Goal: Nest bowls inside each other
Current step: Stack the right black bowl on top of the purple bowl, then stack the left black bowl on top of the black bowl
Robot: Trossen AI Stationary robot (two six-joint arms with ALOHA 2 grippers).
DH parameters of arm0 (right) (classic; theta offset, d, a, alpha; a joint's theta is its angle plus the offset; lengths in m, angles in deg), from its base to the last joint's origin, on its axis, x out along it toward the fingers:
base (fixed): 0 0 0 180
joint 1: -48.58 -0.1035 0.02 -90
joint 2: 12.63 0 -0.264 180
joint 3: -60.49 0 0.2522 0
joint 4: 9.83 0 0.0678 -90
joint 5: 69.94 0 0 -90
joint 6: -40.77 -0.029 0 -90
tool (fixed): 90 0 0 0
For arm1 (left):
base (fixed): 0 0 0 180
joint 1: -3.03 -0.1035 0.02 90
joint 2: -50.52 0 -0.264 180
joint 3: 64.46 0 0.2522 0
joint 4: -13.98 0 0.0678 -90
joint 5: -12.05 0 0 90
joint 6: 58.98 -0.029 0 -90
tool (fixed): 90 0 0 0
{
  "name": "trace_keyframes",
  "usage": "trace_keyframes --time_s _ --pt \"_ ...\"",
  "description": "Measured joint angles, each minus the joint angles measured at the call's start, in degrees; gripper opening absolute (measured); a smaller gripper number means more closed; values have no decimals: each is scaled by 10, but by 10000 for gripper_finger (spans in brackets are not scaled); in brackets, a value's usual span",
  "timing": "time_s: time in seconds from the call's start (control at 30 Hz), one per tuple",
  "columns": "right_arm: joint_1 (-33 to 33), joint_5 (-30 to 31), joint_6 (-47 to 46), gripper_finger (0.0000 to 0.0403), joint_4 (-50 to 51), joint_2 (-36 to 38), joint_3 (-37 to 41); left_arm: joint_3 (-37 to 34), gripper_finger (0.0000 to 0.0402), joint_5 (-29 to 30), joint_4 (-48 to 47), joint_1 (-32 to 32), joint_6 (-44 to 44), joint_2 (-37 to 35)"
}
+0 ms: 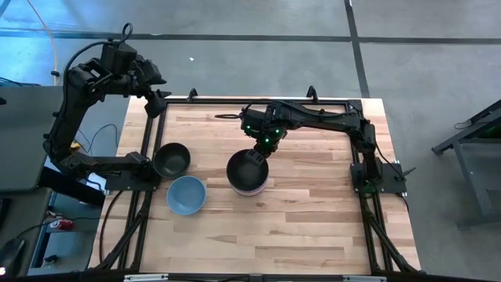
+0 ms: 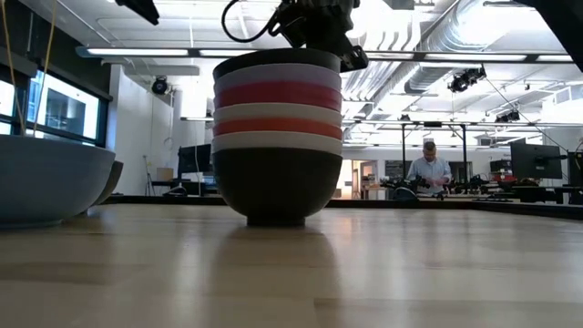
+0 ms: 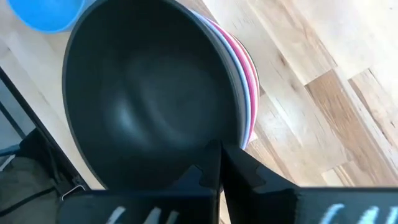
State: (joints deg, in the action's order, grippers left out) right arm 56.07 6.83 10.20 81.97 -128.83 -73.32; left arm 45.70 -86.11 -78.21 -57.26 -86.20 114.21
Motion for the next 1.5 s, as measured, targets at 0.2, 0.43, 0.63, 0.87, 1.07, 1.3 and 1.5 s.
trace_keyframes --time_s 0.2,0.43,0.63,0.87,1.07,1.3,1.5 --pt "0 2 0 0 2 -4 0 0 188 0 0 0 0 -13" --pt "0 3 -4 0 0 -8 0 0 188 0 2 5 -1 -25" --pt "-5 -14 25 15 -18 4 0 0 188 -1 2 31 -6 -34" --pt "-24 -24 173 74 -92 87 0 0 188 -74 -59 70 -8 -33" --pt "-34 -12 330 92 -132 168 0 -10 188 -30 -107 130 58 -7" --pt "-51 11 454 92 -136 216 0 -149 188 93 -107 173 105 23" --pt "-63 7 526 92 -124 222 0 -297 188 163 -86 160 103 48"
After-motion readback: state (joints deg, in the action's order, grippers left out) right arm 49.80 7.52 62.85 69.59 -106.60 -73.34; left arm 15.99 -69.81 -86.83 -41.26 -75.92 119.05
